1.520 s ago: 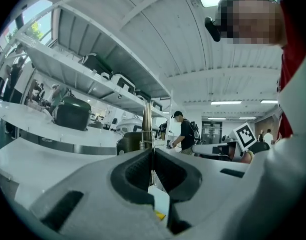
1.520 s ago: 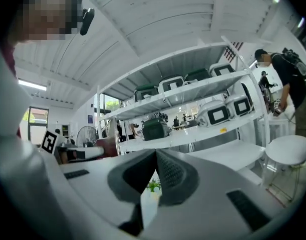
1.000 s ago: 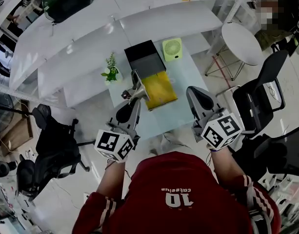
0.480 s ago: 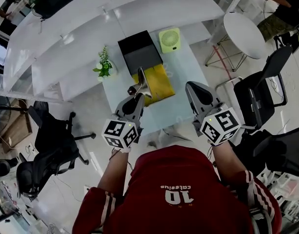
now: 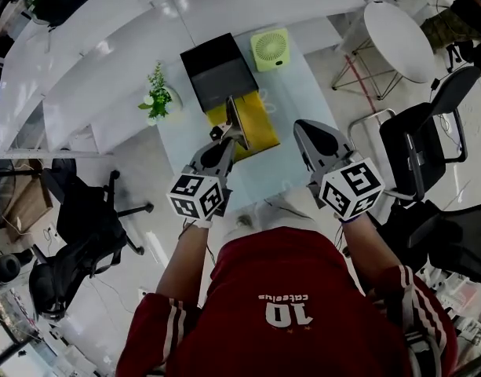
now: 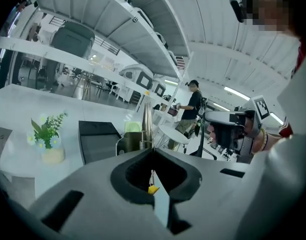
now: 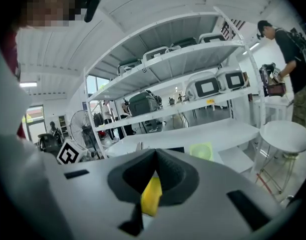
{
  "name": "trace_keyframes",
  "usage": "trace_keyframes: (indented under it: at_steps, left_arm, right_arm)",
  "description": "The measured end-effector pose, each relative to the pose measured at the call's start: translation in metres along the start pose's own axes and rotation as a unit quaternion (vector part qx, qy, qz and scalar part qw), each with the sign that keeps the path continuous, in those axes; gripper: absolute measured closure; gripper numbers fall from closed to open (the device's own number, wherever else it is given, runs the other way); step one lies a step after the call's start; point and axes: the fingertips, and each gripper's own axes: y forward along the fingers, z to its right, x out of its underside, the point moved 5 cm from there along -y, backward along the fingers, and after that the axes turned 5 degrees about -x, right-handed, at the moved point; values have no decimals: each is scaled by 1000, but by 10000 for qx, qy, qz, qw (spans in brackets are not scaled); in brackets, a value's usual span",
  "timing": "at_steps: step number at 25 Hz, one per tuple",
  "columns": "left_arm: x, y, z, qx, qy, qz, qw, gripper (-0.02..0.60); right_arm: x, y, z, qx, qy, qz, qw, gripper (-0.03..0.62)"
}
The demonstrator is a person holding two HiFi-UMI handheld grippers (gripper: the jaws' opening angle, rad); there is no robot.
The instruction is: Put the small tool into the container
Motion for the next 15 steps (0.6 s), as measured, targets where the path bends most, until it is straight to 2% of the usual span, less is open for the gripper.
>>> trace_keyframes:
  at_steps: [10,15]
  left_arm:
    - [32,43,-22,67,-273,-549,9981,574]
    - [45,59,-27,65,-334,-776,9964,574]
  right_arm:
    - [8,19,23,4,-66,-172,9998,588]
    - [19,29,32,46,-323,-316,9990,588]
